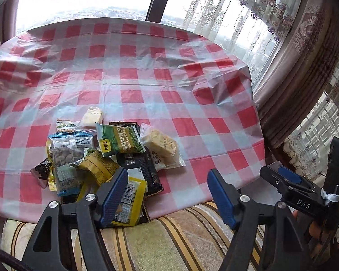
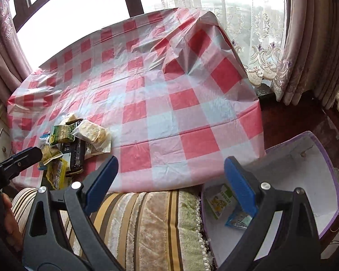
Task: Organize snacks
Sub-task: 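Move both tools back over the snack pile on the table, then grasp the cookie bag with the right tool while the left tool grasps a green packet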
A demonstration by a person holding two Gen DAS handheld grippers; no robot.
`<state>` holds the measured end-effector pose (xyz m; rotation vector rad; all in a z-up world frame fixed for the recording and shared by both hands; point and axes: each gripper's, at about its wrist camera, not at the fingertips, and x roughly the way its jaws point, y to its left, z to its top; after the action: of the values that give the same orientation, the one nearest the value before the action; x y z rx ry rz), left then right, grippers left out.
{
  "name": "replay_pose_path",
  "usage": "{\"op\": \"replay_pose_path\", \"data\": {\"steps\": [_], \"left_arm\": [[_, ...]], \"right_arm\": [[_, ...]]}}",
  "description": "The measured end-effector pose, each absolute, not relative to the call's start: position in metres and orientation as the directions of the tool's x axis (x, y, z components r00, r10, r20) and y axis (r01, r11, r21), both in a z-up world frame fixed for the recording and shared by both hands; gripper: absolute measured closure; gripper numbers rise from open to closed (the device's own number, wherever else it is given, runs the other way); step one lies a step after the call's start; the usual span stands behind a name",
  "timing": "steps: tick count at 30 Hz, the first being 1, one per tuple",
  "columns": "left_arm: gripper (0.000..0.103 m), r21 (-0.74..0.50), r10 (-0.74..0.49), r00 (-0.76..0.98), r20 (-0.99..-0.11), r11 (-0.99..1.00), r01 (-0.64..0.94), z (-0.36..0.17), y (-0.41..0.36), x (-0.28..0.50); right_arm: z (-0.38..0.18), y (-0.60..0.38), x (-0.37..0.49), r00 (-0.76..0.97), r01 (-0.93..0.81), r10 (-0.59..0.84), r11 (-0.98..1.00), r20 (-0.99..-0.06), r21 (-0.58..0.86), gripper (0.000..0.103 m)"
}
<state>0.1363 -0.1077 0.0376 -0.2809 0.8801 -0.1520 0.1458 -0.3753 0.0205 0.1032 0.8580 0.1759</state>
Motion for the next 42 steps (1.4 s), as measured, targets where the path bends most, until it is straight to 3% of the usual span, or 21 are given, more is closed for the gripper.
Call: {"op": "replay_pose_path", "data": {"steps": [12, 28, 32, 42], "left_arm": [[0.052, -0.507, -0.324, 0.572, -0.753, 0.841, -0.191, -0.006, -0.026, 0.139], [0.056, -0.54, -0.37, 0.524, -0.767, 0.814, -0.215, -0.03, -0.019, 0.172], [0.066, -0.546, -0.374, 0.524, -0.765, 0.809, -0.219, -0.033, -0.017, 0.176], [0.075, -0.565, -0.392, 0.531, -0.751, 0.798, -0.21, -0.037, -0.016, 0.179]], "right_arm": [[0.004, -0.307, 0.166, 0.556, -0.315, 0.258, 0.945, -0.79, 0.087, 0.007], [-0.019, -0.237, 0.217, 0.476, -0.513, 0.362, 0.855, -0.801, 0.082, 0.008], [-0.027, -0.225, 0.231, 0.434, -0.555, 0.392, 0.826, -0.811, 0.102, 0.013], [-0.043, -0.212, 0.258, 0.353, -0.62, 0.447, 0.77, -0.822, 0.152, 0.022]]}}
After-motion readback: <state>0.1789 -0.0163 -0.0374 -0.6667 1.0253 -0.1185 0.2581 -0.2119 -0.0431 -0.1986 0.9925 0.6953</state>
